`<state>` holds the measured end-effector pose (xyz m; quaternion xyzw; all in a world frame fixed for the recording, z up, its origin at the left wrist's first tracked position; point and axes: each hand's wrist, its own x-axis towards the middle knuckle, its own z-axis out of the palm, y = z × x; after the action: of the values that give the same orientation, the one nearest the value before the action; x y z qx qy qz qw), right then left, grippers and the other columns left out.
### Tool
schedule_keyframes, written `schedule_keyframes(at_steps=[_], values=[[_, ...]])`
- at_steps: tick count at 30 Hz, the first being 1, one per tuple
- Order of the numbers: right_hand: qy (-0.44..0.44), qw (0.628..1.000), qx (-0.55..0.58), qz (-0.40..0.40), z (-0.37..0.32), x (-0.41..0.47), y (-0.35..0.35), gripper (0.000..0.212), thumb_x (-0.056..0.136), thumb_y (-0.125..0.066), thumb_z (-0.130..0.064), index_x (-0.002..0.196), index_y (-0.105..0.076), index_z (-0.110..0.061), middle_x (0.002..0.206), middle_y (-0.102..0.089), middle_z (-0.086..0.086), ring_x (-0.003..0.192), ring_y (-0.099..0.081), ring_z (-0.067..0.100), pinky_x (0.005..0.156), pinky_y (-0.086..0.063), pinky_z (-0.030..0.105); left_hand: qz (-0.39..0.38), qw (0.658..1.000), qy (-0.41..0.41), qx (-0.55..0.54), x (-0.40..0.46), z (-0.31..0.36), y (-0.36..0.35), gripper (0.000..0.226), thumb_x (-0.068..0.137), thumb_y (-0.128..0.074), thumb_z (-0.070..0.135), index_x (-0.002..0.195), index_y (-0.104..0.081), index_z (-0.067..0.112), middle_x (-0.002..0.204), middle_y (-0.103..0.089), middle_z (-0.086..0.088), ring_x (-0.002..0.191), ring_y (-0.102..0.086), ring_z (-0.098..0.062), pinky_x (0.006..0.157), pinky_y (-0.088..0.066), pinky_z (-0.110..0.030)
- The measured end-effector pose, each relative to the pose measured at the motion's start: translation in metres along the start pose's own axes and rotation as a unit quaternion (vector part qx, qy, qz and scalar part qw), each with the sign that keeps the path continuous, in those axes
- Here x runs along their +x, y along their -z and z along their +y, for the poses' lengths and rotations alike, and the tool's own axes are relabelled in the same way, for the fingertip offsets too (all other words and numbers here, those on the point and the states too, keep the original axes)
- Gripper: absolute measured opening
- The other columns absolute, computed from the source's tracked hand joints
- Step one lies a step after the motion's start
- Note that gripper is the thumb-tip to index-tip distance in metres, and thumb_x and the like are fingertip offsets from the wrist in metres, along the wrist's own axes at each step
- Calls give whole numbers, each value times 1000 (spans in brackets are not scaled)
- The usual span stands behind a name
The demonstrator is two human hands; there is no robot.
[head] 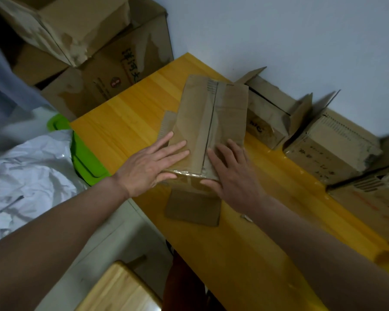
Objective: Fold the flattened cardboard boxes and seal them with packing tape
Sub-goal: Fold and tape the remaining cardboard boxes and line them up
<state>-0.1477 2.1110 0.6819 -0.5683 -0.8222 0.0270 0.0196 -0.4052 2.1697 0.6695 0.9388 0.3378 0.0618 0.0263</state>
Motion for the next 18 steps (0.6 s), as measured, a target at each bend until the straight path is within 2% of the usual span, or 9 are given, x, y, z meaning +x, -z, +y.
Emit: schedule_keyframes(at_steps=[4, 6, 7, 9, 11, 13, 15, 16, 18], values=[[43, 998, 38, -22, 16, -5, 3, 75, 95, -12, -61, 151, -22, -12, 159, -12, 9, 147, 5, 32, 117, -15, 54, -60, 998, 4, 9, 5, -3, 18, 66, 94, -19, 63, 151, -22, 31, 160, -15, 7, 149, -3, -21, 116, -25, -42], [37, 988, 149, 0, 13, -14, 7, 75, 96, -8, -60, 152, -17, -11, 161, 0, 5, 147, 13, 21, 120, -5, 40, -69, 992, 90, -50, 9, 11, 37, 83, 85, -5, 79, 152, -21, 32, 160, -11, 9, 149, 2, -15, 121, -16, -46], [23, 973, 228, 22, 8, -19, 9, 71, 98, -11, -56, 152, -19, -11, 161, -2, 4, 148, 8, 16, 121, -5, 33, -65, 980, 159, -97, 13, 25, 46, 94, 80, -1, 85, 153, -21, 29, 161, -12, 8, 149, 2, -13, 122, -11, -44], [-16, 930, 353, 104, -2, -31, 12, 51, 103, -25, -36, 147, -32, -10, 157, -21, 4, 146, -15, 11, 118, -18, 25, -72, 947, 272, -155, 33, 60, 59, 96, 81, -10, 82, 155, -13, 21, 162, -10, 3, 149, -1, -13, 120, -6, -35], [-65, 902, 382, 189, -3, -38, 11, 40, 102, -32, -22, 139, -42, -11, 147, -37, 1, 137, -34, 10, 111, -34, 30, -105, 936, 305, -144, 63, 95, 58, 96, 85, -19, 77, 155, -3, 13, 163, -2, -3, 150, 2, -18, 119, -2, -33], [-119, 907, 354, 194, 4, -43, 14, 37, 102, -36, -21, 137, -45, -12, 140, -44, 2, 129, -42, 12, 104, -39, 31, -157, 933, 308, -100, 87, 120, 43, 102, 85, -22, 78, 154, 6, 7, 162, 7, -10, 149, 8, -24, 121, 2, -38], [-166, 921, 323, 142, 17, -48, 19, 38, 101, -39, -19, 138, -42, -13, 138, -44, 4, 124, -45, 17, 98, -38, 26, -174, 933, 313, -45, 95, 129, 28, 94, 94, -33, 64, 151, 16, 7, 160, 15, -15, 148, 13, -29, 121, 3, -43], [-179, 926, 310, 122, 25, -51, 22, 39, 101, -40, -20, 139, -40, -13, 138, -43, 4, 123, -46, 18, 97, -39, 26, -173, 937, 302, -14, 91, 129, 25, 87, 99, -40, 46, 149, 21, 8, 159, 18, -15, 148, 16, -30, 121, 3, -43], [-196, 932, 288, 97, 36, -54, 26, 43, 100, -41, -25, 142, -36, -15, 141, -41, 4, 126, -45, 21, 102, -42, 36, -158, 952, 262, 16, 73, 121, 26, 88, 96, -46, 11, 147, 26, 13, 158, 24, -11, 147, 19, -27, 121, 5, -41]])
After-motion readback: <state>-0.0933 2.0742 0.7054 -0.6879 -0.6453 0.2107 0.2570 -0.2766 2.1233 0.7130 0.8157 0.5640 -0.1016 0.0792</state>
